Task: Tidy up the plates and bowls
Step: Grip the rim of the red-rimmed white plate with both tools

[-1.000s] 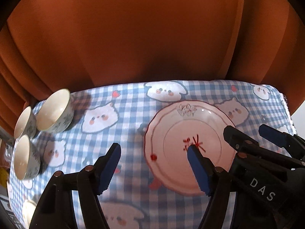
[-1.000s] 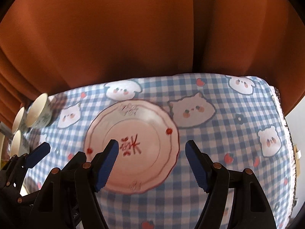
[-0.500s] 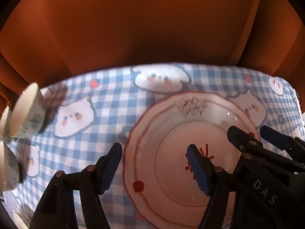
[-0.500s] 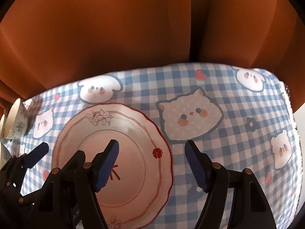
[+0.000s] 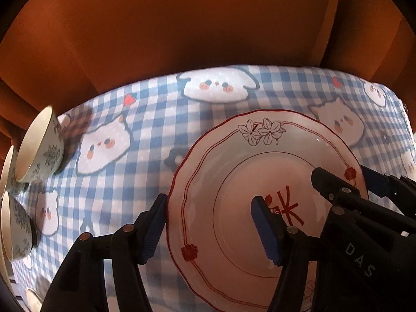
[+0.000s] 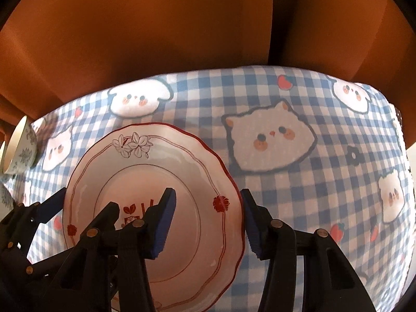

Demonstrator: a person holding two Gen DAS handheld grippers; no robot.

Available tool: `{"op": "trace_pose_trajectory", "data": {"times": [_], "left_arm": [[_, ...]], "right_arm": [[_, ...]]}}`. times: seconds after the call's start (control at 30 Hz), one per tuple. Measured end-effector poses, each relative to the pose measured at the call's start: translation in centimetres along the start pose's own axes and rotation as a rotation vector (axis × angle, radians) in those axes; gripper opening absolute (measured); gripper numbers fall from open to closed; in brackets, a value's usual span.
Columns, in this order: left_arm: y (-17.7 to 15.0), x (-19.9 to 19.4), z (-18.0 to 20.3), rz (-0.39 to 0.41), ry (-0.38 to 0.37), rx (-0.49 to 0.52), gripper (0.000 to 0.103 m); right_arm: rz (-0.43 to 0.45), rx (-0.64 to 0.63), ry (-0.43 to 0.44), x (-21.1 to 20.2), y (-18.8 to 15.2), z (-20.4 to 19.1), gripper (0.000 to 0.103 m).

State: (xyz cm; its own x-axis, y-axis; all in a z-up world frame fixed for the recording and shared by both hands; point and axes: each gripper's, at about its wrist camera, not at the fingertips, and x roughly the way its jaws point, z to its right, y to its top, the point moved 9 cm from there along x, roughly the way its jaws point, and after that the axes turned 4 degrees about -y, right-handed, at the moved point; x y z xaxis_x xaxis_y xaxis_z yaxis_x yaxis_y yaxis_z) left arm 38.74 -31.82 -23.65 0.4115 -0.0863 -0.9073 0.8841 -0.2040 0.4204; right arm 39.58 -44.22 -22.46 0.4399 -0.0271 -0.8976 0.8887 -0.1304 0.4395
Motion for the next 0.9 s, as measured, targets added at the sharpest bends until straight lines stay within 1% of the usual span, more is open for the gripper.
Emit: {"op": "trace_pose_trajectory", "data": {"times": [0.23,0.47,0.6,0.77,0.9], "left_arm": [[-4.3,-2.1,-0.1,-0.050,-0.026,-0.044,0.066],[-8.0,-3.7,-0.2,-0.080,-0.022,-0.047,0.066],[-9.0,-4.2,-0.6,-0.074,-0.028,-0.071,0.066],[-9.6,-4.5,-0.6,-0.073,-0.036,-0.067,0.066],[-10.8,-3.8,-0.7,-0.112,-0.062,-0.108,0.066]], "right_arm": [[-0.034,-0.013,0.029,-1.9,-3.6,-0.5,0.053],[-0.068,-0.032,0.031,-3.4,-8.0,-1.2,0.053],[-0.075,-0.033,0.048,-3.8,-9.1,-1.3,0.053],[-0.075,-0.022,0.052,-4.0,-9.9,-0.8,0.054],[-0.082,-0.039,0.030,-4.2,-10.7,-0.2,0.053]]}}
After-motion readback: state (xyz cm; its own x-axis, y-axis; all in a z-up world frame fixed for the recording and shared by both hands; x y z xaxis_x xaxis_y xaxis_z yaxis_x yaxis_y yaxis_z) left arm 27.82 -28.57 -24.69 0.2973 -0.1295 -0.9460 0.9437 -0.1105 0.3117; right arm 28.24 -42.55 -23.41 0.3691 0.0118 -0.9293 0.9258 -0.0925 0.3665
